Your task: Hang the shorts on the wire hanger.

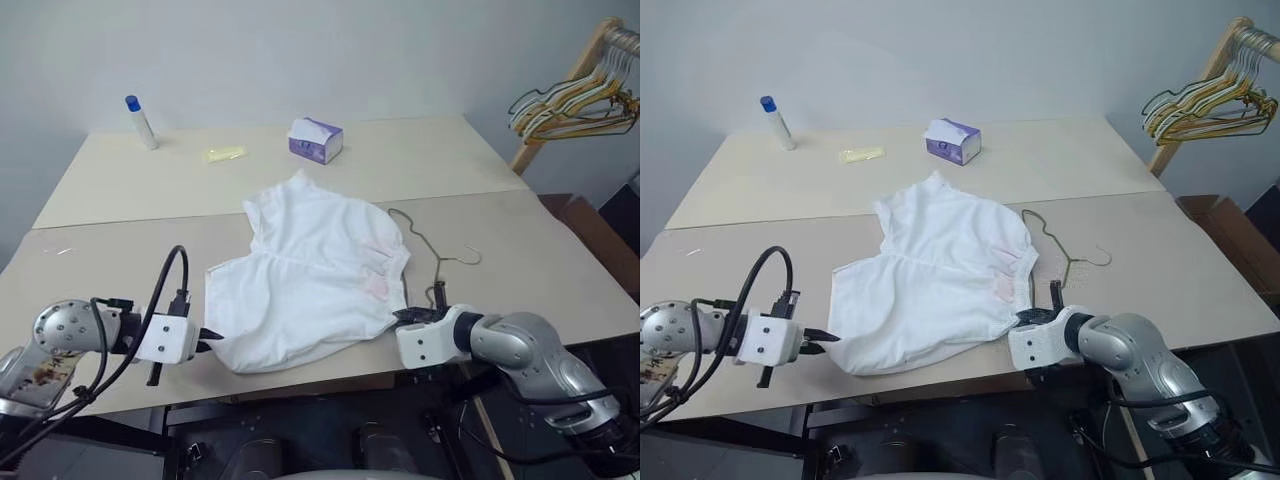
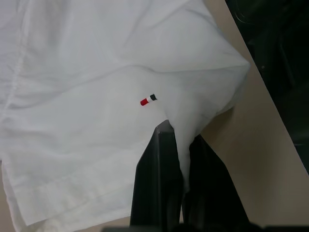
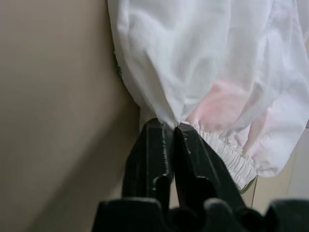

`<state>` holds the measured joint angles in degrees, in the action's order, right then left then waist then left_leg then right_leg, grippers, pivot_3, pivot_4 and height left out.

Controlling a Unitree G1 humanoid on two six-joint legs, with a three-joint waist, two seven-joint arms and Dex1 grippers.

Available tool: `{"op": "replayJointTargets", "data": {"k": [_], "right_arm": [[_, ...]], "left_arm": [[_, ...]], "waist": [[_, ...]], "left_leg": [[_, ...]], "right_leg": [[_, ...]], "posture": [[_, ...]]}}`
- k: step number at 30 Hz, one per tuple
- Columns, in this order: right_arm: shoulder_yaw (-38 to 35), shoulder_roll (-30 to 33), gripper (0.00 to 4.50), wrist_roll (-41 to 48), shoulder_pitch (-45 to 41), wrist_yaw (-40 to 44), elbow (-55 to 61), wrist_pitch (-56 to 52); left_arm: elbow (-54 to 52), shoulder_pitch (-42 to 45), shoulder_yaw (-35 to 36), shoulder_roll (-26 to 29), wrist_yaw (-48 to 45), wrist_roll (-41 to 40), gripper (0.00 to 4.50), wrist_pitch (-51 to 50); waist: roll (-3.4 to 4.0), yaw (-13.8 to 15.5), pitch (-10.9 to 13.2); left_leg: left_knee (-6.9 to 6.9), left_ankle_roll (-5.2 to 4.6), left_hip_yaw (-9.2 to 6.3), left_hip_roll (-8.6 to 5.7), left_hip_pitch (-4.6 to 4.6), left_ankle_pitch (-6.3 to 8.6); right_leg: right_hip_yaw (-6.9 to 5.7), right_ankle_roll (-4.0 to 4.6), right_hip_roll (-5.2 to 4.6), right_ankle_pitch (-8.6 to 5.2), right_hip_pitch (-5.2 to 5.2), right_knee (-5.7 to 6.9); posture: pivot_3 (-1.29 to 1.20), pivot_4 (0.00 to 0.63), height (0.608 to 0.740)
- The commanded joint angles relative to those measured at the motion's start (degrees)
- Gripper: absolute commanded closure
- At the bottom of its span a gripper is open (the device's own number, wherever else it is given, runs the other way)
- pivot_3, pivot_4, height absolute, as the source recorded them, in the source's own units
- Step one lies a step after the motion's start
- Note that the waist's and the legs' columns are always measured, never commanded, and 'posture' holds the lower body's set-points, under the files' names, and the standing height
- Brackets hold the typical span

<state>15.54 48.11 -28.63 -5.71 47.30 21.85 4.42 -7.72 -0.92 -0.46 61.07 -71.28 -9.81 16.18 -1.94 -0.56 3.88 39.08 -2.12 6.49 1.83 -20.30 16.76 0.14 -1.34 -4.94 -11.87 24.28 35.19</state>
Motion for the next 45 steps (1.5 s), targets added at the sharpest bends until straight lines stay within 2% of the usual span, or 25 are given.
{"op": "replayJointTargets", "data": {"k": [1, 5, 7, 13, 14, 16, 18, 20, 22, 24, 26, 28, 30, 32, 36, 38, 41, 45], "right_arm": [[-3.62, 3.36, 4.48, 5.24, -1.18, -0.11, -1.23, 8.35], [-4.65, 7.44, 4.48, 12.9, -3.97, 2.99, -6.26, 17.93], [-4.3, 7.29, 4.48, 14.5, -7.94, 3.41, -10.79, 21.09], [-3.77, -0.13, 4.48, 17.53, -25.55, 3.26, -26.76, 19.86], [-3.61, -2.33, 4.48, 16.27, -30.97, 1.52, -32.2, 19.42], [-2.99, -6.88, 4.48, 10.9, -43.64, -6.88, -45.76, 19.76], [-1.73, -11.49, 4.48, 4.93, -57.58, -19.74, -61.69, 18.93], [0.93, -14.6, 4.48, -1.72, -69.18, -36.02, -74.99, 18.12], [1.53, -17.21, 4.48, -4.39, -77.26, -50.63, -83.37, 17.79], [0.49, -18.95, 4.48, -4.32, -82.32, -61.32, -88.55, 19.65], [0.04, -19.47, 4.48, -4.3, -84.69, -68.44, -91.13, 22.5], [-0.58, -19.78, 4.48, -3.2, -85.34, -70.85, -92.76, 25.71], [-0.56, -19.72, 4.48, -2.36, -84.45, -69.1, -93.81, 28.61], [0.22, -19.35, 4.48, -2.13, -81.86, -65.4, -94.51, 31.84], [0.84, -18.33, 4.48, -0.31, -75.06, -53.69, -94.33, 40.32], [0.44, -18.15, 4.48, 1.74, -71.9, -45.87, -94.03, 43.42], [1.08, -17.86, 4.48, 3.76, -65.93, -34.32, -93.28, 48.42], [3.09, -17.57, 4.48, 2.88, -59.01, -28.79, -91.41, 53.32]], "left_arm": [[-2.01, -1.33, 1.6, 0.59, -0.74, -1.7, 4.5, -0.18], [-4.29, -3.79, 1.92, 1.45, -3.71, -4.85, 4.5, -0.79], [-4.45, -2.4, 1.42, -0.38, -2.35, -4.91, 4.5, -1.41], [5.18, 14.22, -0.31, -9.31, 5.54, -0.94, 4.5, -4.75], [10.59, 20.62, -0.74, -11.26, 8.54, 1.72, 4.5, -5.02], [24.55, 35.86, -1.63, -15.31, 17.11, 8.16, 4.5, -3.14], [41.97, 54.69, -2.77, -19.73, 32.11, 15.6, 4.5, -3.36], [57.54, 70.96, -4.87, -22.28, 50.1, 23.34, 4.5, -2.93], [68.73, 83.16, -8.29, -22.78, 70.05, 31.13, 4.5, -2.13], [75.18, 91.91, -9.12, -22.77, 83.76, 34.21, 4.5, -1.32], [77.68, 96.73, -11.59, -21.55, 94.16, 38.65, 4.5, 1.15], [78.72, 98.75, -13.19, -20.62, 98.79, 41.13, 4.5, 4.86], [78.95, 98.83, -13.0, -20.31, 97.58, 40.63, 4.5, 8.23], [77.83, 95.76, -12.96, -19.7, 92.22, 39.48, 4.5, 14.44], [72.44, 83.35, -11.88, -17.55, 71.88, 32.07, 4.5, 28.98], [67.89, 75.76, -10.65, -16.25, 60.91, 25.85, 4.5, 32.96], [53.37, 59.41, -9.0, -13.54, 41.08, 10.26, 4.5, 30.79], [34.01, 39.13, -8.16, -7.44, 26.73, 0.45, 4.5, 21.35]], "waist": [[0.0, -0.04, 0.0], [0.0, -0.16, 0.0], [0.0, -0.31, 0.0], [0.01, -0.16, -0.31], [0.0, -0.18, -0.38], [0.01, -0.13, -0.47], [0.01, -0.17, -0.47], [0.01, -0.24, -0.48], [-0.04, -0.33, -0.61], [0.01, -0.31, -0.98], [0.04, -0.3, -1.06], [0.05, -0.31, -1.05], [0.08, -0.34, -1.03], [0.08, -0.44, -1.03], [0.21, -0.8, -1.07], [0.22, -1.41, -1.07], [0.25, -2.79, -1.09], [0.25, -4.37, -1.09]], "left_leg": [[0.0, 0.0, 0.0, 0.01, 0.0, 0.0], [-0.01, 0.0, 0.0, 0.03, 0.01, 0.01], [0.0, 0.0, 0.0, 0.05, 0.04, 0.01], [0.19, 0.15, -0.05, 0.07, 0.09, -0.11], [0.22, 0.16, -0.06, 0.09, 0.04, -0.12], [0.27, 0.2, -0.08, 0.09, 0.05, -0.14], [0.31, 0.42, -0.16, 0.13, -0.27, -0.33], [0.32, 0.92, -0.29, 0.13, -0.65, -0.63], [0.19, 1.09, -0.4, 0.09, -1.07, -0.72], [-0.4, 1.19, -0.32, -0.01, -1.62, -0.67], [-0.89, 1.28, -0.23, 0.01, -1.68, -0.6], [-1.35, 1.31, -0.16, -0.01, -1.59, -0.59], [-1.38, 1.39, -0.16, 0.02, -1.67, -0.54], [-1.36, 1.39, -0.15, -0.02, -1.83, -0.54], [-1.2, 1.38, -0.1, -0.08, -1.44, -0.56], [-1.05, 1.35, -0.06, -0.03, -0.85, -0.58], [-0.64, 1.28, -0.06, 0.07, -0.87, -0.7], [-0.14, 1.23, -0.02, 0.12, -0.92, -0.67]], "right_leg": [[0.01, 0.0, -0.01, 0.01, 0.0, -0.01], [0.02, 0.0, -0.02, 0.0, -0.01, -0.04], [0.03, -0.01, -0.01, -0.01, -0.03, -0.04], [0.07, -0.11, 0.28, 0.44, -0.22, 0.0], [0.07, -0.1, 0.33, 0.47, -0.19, -0.01], [0.06, -0.07, 0.38, 0.5, -0.25, 0.01], [-0.03, 0.01, 0.49, 0.83, -0.08, -0.23], [-0.17, 0.01, 0.49, 0.94, 0.15, -0.21], [-0.19, 0.0, 0.44, 0.99, 0.65, -0.12], [-0.15, -0.01, 0.38, 0.93, 1.54, -0.2], [-0.45, 0.0, 0.34, 0.91, 1.92, -0.16], [-1.25, 0.01, 0.19, 0.87, 2.03, -0.28], [-1.9, 0.02, 0.05, 0.69, 2.03, -0.36], [-2.58, 0.05, -0.21, 0.56, 2.03, -0.65], [-2.82, 0.17, -0.38, 0.63, 1.29, -0.99], [-2.83, 0.25, -0.37, 0.72, 0.64, -1.03], [-2.77, 0.32, -0.35, 0.95, 0.63, -0.76], [-2.49, 0.35, -0.36, 0.95, 0.86, -0.07]], "posture": [[0.03, 0.053, 0.74], [0.03, 0.043, 0.74], [0.03, 0.035, 0.74], [0.03, 0.003, 0.74], [0.04, 0.0, 0.74], [0.05, 0.0, 0.74], [0.07, 0.0, 0.74], [0.08, 0.0, 0.74], [0.09, 0.0, 0.74], [0.09, 0.0, 0.74], [0.09, 0.0, 0.74], [0.1, 0.0, 0.74], [0.1, 0.0, 0.74], [0.1, 0.0, 0.74], [0.09, 0.0, 0.74], [0.08, 0.0, 0.74], [0.08, 0.0, 0.74], [0.09, 0.0, 0.74]]}}
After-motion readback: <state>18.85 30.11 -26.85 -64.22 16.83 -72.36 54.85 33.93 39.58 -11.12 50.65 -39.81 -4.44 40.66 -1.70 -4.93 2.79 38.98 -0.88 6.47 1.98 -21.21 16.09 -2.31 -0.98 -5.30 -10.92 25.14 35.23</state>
